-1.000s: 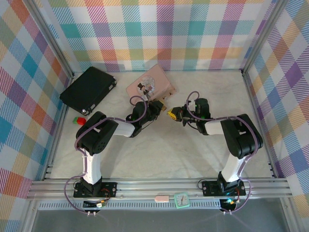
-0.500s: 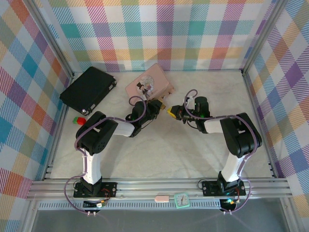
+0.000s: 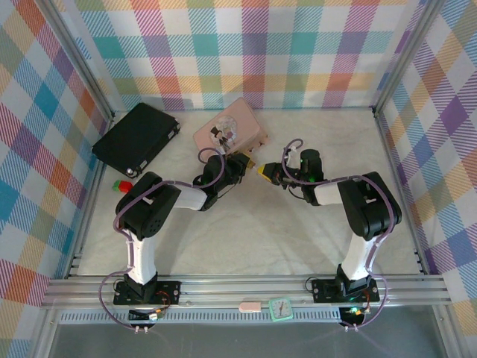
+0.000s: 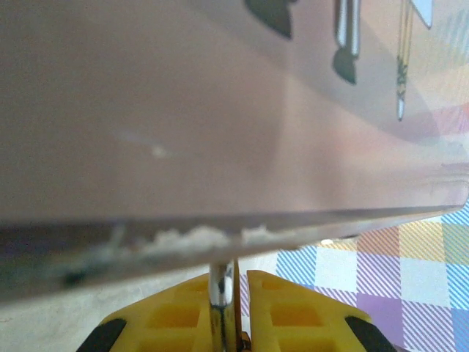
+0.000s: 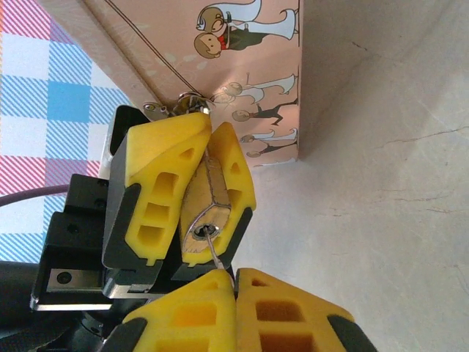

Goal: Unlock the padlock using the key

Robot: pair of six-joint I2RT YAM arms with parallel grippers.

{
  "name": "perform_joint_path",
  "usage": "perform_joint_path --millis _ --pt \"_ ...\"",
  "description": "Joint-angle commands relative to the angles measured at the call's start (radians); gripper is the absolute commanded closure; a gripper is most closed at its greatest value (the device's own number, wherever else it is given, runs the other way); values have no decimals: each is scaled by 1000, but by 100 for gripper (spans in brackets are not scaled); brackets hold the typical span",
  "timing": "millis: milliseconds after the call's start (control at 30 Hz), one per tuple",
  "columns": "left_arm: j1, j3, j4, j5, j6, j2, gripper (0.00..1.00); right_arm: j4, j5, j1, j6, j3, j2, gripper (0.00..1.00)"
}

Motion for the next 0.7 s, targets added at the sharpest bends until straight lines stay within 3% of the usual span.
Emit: perform_joint_path --millis 0,133,333,667 --pt "-95 26 96 312 -27 -49 100 -15 74 37 3 90 0 100" --pt "-96 17 121 315 -33 -47 100 -8 94 38 77 89 12 100" --pt "-93 33 76 297 -26 -48 100 -82 114 45 -19 75 -31 100" --pt "-61 63 20 130 19 -12 100 -103 114 38 10 -35 -89 100"
